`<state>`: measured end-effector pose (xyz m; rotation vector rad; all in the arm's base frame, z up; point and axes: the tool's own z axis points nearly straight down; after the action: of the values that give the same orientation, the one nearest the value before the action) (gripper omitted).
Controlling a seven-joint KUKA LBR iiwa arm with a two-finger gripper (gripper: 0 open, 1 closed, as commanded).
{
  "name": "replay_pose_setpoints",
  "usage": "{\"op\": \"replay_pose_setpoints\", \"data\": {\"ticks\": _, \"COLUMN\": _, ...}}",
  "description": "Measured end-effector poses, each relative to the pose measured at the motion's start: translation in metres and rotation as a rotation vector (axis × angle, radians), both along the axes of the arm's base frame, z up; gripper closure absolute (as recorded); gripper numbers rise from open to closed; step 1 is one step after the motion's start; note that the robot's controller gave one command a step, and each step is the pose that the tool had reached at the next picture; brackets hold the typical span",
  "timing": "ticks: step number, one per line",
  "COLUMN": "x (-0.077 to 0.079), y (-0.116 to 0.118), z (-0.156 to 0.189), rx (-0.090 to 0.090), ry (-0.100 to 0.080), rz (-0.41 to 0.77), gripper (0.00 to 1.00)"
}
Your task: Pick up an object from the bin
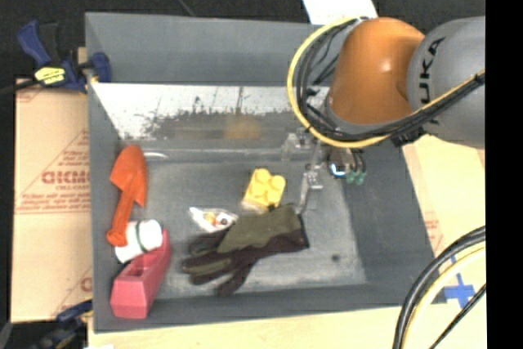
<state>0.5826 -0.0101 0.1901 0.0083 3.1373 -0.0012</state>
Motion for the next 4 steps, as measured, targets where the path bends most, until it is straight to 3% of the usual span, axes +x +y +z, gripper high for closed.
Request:
{"op": "replay_pose_setpoints", "data": {"ticks": 1, "x": 0.002, "y": 0.001, "z": -0.003, "rx": -0.001, "ry": -0.001, "rz": 0.013, "gripper": 0.00}}
{"op": "replay_pose_setpoints", "data": {"ticks": 2, "x": -0.015, "y": 0.023, "z": -0.074, "rx": 0.002, "ry": -0.004, "rz": -0.189, "gripper": 0.00}}
{"op": "replay_pose_setpoints", "data": {"ticks": 3, "x": 0.029, "y": 0.016, "z": -0.094, "rx": -0.004, "ry": -0.019, "rz": 0.284, "gripper": 1.00}}
{"op": "replay_pose_setpoints", "data": {"ticks": 4, "x": 0.029, "y": 0.016, "z": -0.094, "rx": -0.004, "ry": -0.019, "rz": 0.281, "gripper": 1.00}}
